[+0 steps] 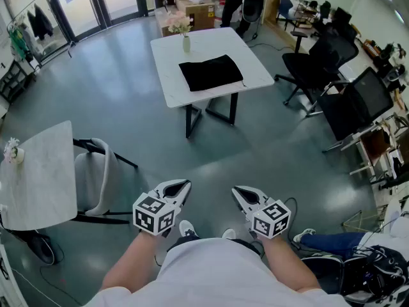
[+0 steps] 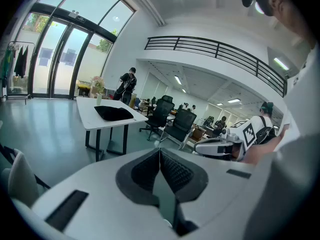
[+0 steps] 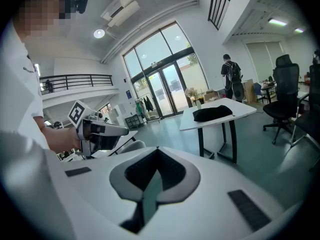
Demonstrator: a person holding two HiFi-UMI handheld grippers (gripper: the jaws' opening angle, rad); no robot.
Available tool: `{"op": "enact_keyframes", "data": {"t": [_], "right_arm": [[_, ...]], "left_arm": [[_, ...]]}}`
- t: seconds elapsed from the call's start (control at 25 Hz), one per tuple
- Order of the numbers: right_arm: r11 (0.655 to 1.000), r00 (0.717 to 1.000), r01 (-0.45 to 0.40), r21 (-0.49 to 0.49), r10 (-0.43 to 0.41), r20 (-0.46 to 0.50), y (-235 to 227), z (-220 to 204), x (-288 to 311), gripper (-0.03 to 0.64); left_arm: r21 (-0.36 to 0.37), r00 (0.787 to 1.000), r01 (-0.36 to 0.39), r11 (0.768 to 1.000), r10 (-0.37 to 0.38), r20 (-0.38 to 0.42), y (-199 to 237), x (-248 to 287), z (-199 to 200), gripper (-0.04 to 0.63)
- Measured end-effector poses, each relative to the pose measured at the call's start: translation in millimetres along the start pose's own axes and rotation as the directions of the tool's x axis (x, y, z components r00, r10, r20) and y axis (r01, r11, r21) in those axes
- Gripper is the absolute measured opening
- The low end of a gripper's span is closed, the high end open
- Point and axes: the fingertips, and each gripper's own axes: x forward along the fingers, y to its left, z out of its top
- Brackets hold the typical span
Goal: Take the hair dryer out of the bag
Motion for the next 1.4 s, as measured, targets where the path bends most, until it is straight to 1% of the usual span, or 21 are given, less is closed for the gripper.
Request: {"op": "enact_keyframes", "data": {"t": [0.2, 0.44, 0.6, 0.76, 0.96, 1.08, 1.4], "right_arm": [[1.000, 1.000, 0.007, -0.004, -0.007, -0.004, 1, -1, 8, 0.015], [1.000, 1.000, -0.001, -0.001, 0.001, 0.026, 14, 8, 17, 0.015], [1.000, 1.000, 0.006, -0.013, -0.006, 0.004, 22, 7, 25, 0.016], [1.000, 1.000, 0.016, -0.006, -0.016, -0.007, 29, 3, 36, 0.015], [0.998, 0.998, 0.056, 0.019, -0.056, 0.010, 30, 2, 42, 0.015], [0.997, 0.997, 0.074, 0.035, -0.075, 0.004, 34, 0, 45, 0.015], [0.995, 0.996, 0.095, 0.029, -0.095, -0.002, 24, 6, 49, 0.015]], "left_arm": [[0.007, 1.000, 0.003, 1.000, -0.003, -0.002, 7, -1, 1, 0.018], [0.012, 1.000, 0.010, 1.000, -0.010, -0.015, 19, -4, 1, 0.018], [-0.009, 0.999, 0.027, 1.000, -0.027, -0.039, 25, -4, -3, 0.018], [-0.032, 0.998, 0.051, 0.998, -0.052, -0.034, 35, -10, -6, 0.018], [-0.008, 0.997, 0.063, 0.998, -0.063, -0.040, 46, -18, -11, 0.018], [-0.012, 0.997, 0.067, 0.998, -0.068, -0.047, 53, -23, -14, 0.018], [0.000, 0.994, 0.091, 0.996, -0.091, -0.054, 56, -17, -11, 0.018]]}}
